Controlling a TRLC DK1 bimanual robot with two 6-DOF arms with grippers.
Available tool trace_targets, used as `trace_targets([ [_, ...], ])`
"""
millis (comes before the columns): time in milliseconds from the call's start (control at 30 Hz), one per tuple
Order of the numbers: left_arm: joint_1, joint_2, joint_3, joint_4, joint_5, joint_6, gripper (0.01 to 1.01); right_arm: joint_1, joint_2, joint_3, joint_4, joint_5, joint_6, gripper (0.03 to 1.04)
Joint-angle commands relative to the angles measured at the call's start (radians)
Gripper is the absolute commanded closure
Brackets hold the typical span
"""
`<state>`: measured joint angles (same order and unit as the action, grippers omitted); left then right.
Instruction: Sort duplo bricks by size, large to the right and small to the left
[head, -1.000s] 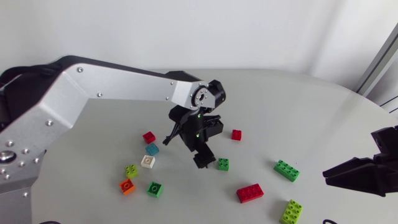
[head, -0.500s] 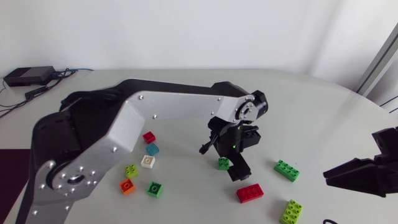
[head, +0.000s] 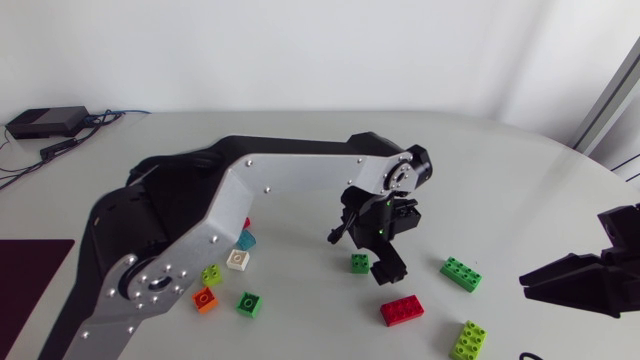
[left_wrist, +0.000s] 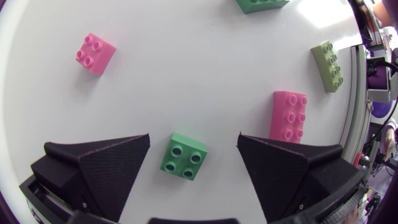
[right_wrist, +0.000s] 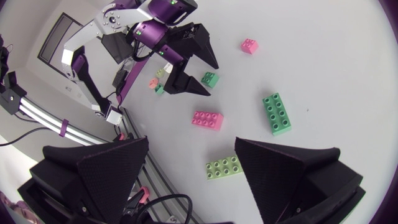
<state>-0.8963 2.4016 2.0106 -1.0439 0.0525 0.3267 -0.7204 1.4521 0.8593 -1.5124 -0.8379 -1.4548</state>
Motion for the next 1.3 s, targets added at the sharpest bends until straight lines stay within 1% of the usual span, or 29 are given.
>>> trace_targets([
  [0, 0.013, 0.030, 0.023, -0.022, 0.003, -0.014, 0.056, -0.007, 0.021, -0.023, -0.012, -0.001, -0.036, 0.07],
  [133, 0.036, 0.028, 0.019, -0.024, 0.003, -0.011, 0.057, -0.008, 0.021, -0.025, -0.012, -0.001, -0.036, 0.07],
  [267, 0.043, 0.025, 0.011, -0.031, 0.003, -0.011, 0.093, -0.008, 0.022, -0.028, -0.012, -0.001, -0.038, 0.07],
  [300, 0.045, 0.022, 0.010, -0.034, 0.003, -0.008, 0.141, -0.008, 0.021, -0.026, -0.014, -0.001, -0.038, 0.07],
  [367, 0.042, 0.018, 0.004, -0.038, 0.004, -0.005, 0.311, -0.008, 0.021, -0.023, -0.017, -0.001, -0.038, 0.07],
  [400, 0.040, 0.018, 0.007, -0.038, 0.004, -0.006, 0.357, -0.008, 0.021, -0.022, -0.019, -0.003, -0.038, 0.07],
  [433, 0.039, 0.019, 0.011, -0.039, 0.006, -0.009, 0.387, -0.008, 0.021, -0.022, -0.019, -0.003, -0.036, 0.07],
  [533, 0.036, 0.050, 0.056, -0.088, 0.006, -0.014, 0.389, -0.008, 0.019, -0.023, -0.019, -0.003, -0.036, 0.07],
  [567, 0.033, 0.057, 0.065, -0.105, 0.006, -0.012, 0.444, -0.008, 0.019, -0.023, -0.019, -0.003, -0.036, 0.07],
  [633, 0.031, 0.059, 0.066, -0.107, 0.006, -0.017, 0.666, -0.008, 0.019, -0.023, -0.019, -0.003, -0.038, 0.07],
  [833, 0.036, 0.054, 0.060, -0.107, 0.006, -0.009, 0.666, -0.010, 0.019, -0.025, -0.019, -0.001, -0.039, 0.07],
  [933, 0.042, 0.033, 0.022, -0.099, 0.006, -0.008, 0.666, -0.010, 0.019, -0.025, -0.019, -0.001, -0.039, 0.07],
  [1067, 0.080, -0.067, -0.138, -0.033, 0.006, 0.006, 0.666, -0.011, 0.019, -0.026, -0.019, 0.000, -0.041, 0.07],
  [1167, 0.137, -0.154, -0.285, 0.013, 0.006, 0.015, 0.666, -0.011, 0.019, -0.023, -0.022, 0.000, -0.041, 0.07],
  [1267, 0.189, -0.274, -0.460, 0.068, 0.006, 0.041, 0.666, -0.011, 0.017, -0.028, -0.022, -0.001, -0.042, 0.07],
])
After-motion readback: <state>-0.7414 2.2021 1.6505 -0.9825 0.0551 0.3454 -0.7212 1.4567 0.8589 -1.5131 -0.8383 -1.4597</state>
